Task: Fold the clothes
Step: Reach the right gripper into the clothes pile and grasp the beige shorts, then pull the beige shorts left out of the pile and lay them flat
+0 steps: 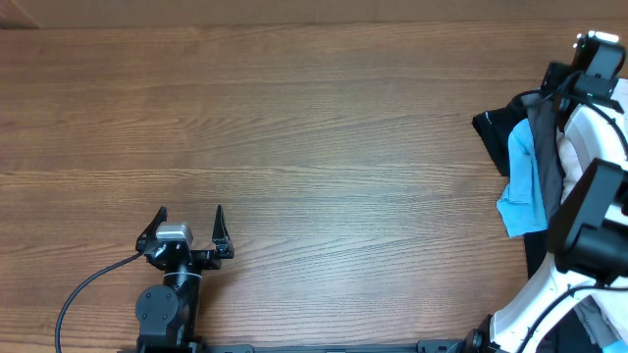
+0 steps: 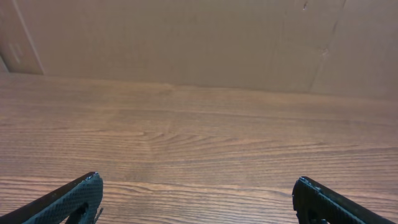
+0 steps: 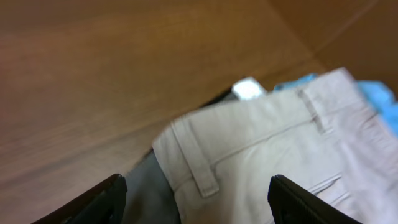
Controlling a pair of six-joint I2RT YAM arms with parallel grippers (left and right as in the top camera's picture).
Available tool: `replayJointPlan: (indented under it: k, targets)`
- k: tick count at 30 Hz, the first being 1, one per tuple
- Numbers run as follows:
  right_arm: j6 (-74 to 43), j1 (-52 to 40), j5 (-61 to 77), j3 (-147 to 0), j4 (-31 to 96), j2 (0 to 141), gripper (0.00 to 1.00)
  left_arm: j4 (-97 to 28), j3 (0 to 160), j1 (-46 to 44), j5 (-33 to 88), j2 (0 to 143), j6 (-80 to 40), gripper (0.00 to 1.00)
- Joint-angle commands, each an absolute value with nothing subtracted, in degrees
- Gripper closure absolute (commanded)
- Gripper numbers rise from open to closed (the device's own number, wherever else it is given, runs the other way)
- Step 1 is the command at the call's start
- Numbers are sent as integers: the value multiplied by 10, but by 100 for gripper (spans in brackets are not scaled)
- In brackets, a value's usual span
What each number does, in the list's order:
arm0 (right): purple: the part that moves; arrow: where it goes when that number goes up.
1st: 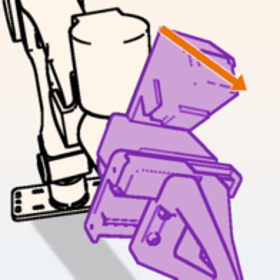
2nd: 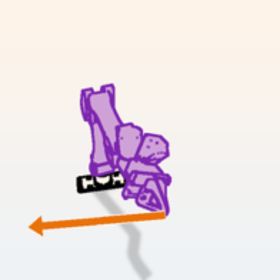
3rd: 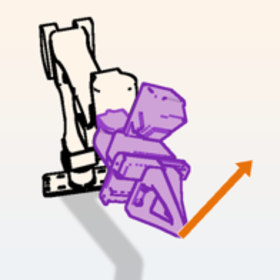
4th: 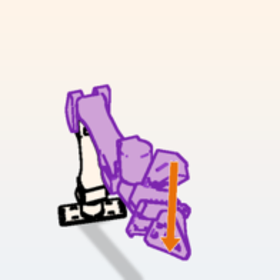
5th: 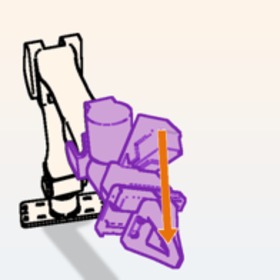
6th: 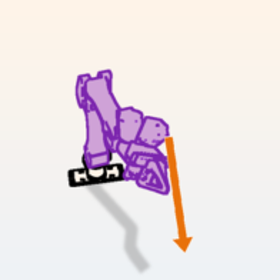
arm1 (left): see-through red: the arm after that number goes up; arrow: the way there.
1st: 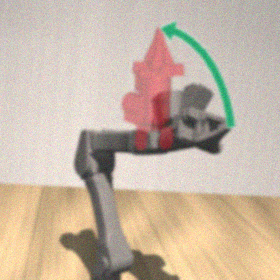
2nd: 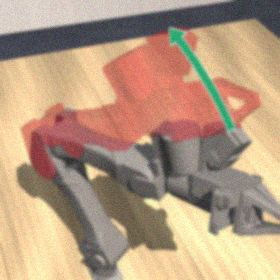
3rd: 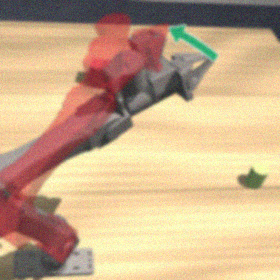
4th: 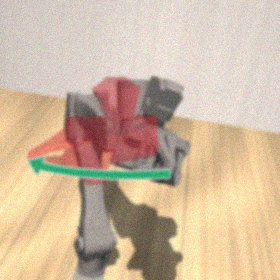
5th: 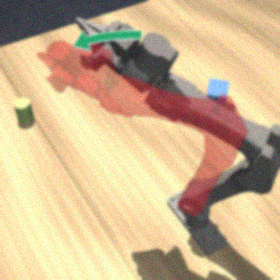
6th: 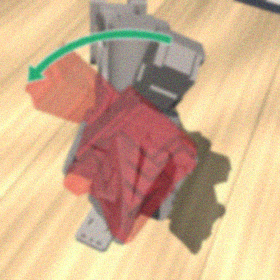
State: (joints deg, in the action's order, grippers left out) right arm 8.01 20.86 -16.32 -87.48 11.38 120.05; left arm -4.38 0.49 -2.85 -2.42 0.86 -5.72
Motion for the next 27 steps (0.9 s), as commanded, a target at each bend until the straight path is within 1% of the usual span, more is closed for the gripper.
replayJointPlan:
  k: [1,7,9,10,11,12,13,17,19,22,24,27]
  targets:
    - [88,214,-171,-888,109,1238,23,-42,3,-25,-30,3,-47,0]
    - [72,223,-176,-888,111,1255,21,-42,3,-25,-30,3,-47,0]
    - [70,225,-176,-888,114,1255,24,-42,3,-25,-30,3,-47,0]
    - [71,226,-176,-888,114,1255,29,-42,3,-25,-30,3,-47,0]
    - [71,226,-176,-888,115,1255,41,-42,3,-25,-30,3,-47,0]
    - [70,226,-176,-888,114,1255,57,-42,3,-25,-30,3,-47,0]
    - [70,226,-176,-888,114,1255,68,-42,3,-25,-30,3,-47,0]
    - [69,226,-176,-890,114,1255,84,-42,3,-25,-30,3,-47,0]
    - [55,226,-175,-895,116,1252,96,-42,3,-25,-30,3,-47,0]
    - [43,227,-175,-918,140,1242,96,-42,3,-25,-30,3,-47,0]
    - [43,226,-172,-952,183,1224,96,-42,3,-25,-30,3,-47,0]
    - [45,226,-121,-1005,249,1189,96,-42,3,-25,-30,3,-47,0]
